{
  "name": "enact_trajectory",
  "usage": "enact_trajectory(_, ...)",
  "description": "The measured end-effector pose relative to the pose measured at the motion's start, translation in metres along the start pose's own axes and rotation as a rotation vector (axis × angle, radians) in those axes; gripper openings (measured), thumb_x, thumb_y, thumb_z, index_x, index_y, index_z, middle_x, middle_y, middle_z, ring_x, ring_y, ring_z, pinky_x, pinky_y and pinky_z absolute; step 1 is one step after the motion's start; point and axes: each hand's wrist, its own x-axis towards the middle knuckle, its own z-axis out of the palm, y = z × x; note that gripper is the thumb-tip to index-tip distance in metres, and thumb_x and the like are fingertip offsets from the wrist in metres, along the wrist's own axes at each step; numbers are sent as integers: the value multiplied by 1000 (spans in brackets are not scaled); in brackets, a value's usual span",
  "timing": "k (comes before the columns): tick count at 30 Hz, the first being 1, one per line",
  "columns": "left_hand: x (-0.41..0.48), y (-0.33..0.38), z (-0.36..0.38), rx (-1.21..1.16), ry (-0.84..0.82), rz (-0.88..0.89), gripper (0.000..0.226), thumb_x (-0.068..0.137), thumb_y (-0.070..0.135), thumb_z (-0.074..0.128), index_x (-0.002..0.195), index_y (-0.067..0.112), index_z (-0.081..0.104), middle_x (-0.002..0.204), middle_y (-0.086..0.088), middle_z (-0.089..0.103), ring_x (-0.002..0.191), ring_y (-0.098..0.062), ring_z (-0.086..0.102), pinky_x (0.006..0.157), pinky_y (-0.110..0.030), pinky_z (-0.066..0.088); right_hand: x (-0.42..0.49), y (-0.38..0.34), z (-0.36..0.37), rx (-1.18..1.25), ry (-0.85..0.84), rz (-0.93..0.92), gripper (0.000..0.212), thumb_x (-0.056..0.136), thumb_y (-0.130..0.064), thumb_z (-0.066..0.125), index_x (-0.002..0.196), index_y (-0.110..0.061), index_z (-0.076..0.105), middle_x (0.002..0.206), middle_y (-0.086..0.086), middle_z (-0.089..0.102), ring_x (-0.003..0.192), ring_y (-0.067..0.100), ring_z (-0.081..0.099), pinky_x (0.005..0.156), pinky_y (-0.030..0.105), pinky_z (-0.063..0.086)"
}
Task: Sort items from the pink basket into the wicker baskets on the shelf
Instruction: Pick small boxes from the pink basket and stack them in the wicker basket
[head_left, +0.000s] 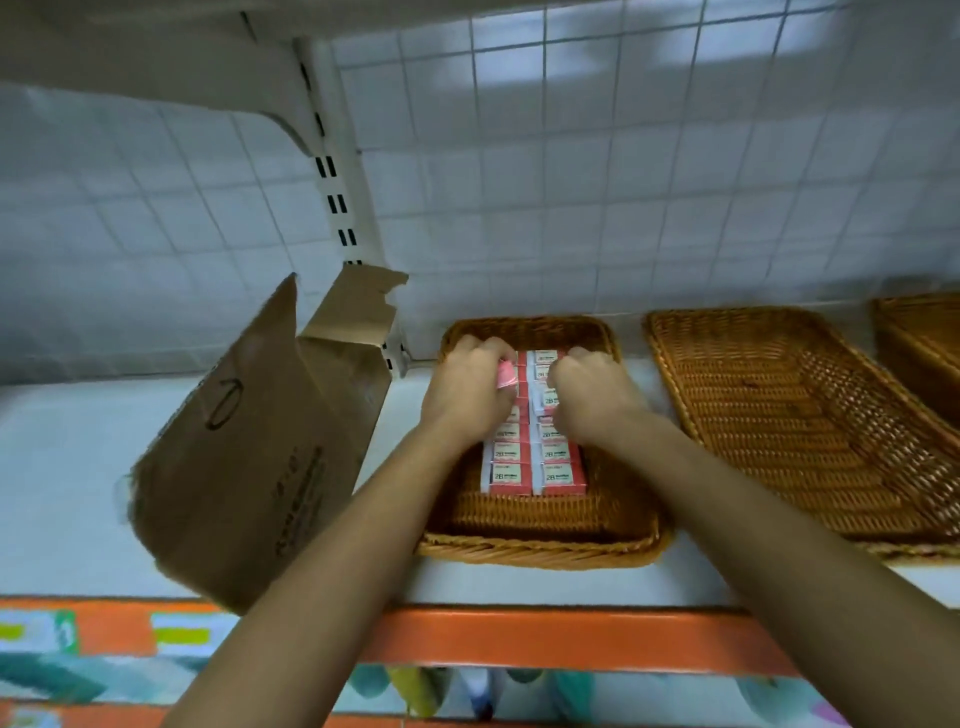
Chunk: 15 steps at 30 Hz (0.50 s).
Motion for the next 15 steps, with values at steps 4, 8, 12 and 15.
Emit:
enact_trajectory(4,-3,-2,0,-72,38,4,36,87,20,65,122,23,56,124,-2,49,115,-22,48,95,-32,41,-2,-4,3,6,3,27,34,86,-18,62,118,-7,56,124,13,51,114,29,49,94,35,44)
enact_trajectory(8,-5,-4,1,-99,48,22,37,88,21,63,124,23,55,127,-2,48,118,-20,47,98,-31,38,-7,-6,7,2,7,36,31,88,-17,60,116,-6,56,123,14,50,112,30,51,93,36,46)
enact_trajectory(12,-6,-6,3,-105,66,49,38,88,23,64,124,22,55,127,0,49,118,-19,47,98,-30,38,-9,-5,9,1,17,23,28,89,-13,56,116,-4,56,122,15,51,112,31,50,90,36,45)
enact_trajectory(15,-7,-8,4,-114,84,85,37,87,24,65,123,21,56,125,0,52,117,-18,48,97,-29,38,-9,-4,10,4,30,9,27,90,-11,54,115,-4,57,120,14,52,110,30,51,87,34,46)
